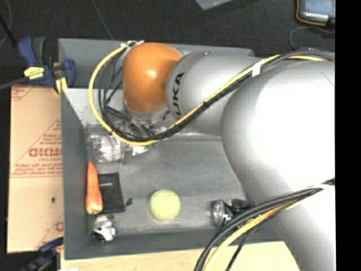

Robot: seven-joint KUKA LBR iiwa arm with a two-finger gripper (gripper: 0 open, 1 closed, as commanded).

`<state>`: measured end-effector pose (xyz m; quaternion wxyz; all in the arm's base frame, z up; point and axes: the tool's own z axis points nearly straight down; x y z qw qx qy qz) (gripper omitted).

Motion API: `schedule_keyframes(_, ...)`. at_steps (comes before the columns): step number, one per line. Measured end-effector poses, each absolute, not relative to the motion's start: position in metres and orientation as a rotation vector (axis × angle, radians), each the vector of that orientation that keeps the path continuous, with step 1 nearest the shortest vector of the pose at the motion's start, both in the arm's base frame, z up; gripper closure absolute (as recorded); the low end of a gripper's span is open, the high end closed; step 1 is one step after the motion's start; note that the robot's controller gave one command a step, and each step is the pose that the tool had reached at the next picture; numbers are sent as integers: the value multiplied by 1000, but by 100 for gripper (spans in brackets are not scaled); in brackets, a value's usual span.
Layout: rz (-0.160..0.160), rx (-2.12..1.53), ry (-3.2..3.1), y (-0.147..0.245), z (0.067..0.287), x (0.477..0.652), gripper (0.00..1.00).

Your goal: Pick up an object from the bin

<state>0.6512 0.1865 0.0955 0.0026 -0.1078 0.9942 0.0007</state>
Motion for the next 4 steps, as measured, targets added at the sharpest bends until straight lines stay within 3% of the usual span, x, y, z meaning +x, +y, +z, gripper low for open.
schedule_keyframes(1,5,-337,3108,187,115,654,100)
schedule_keyframes(4,6,-336,3104,187,138,655,100)
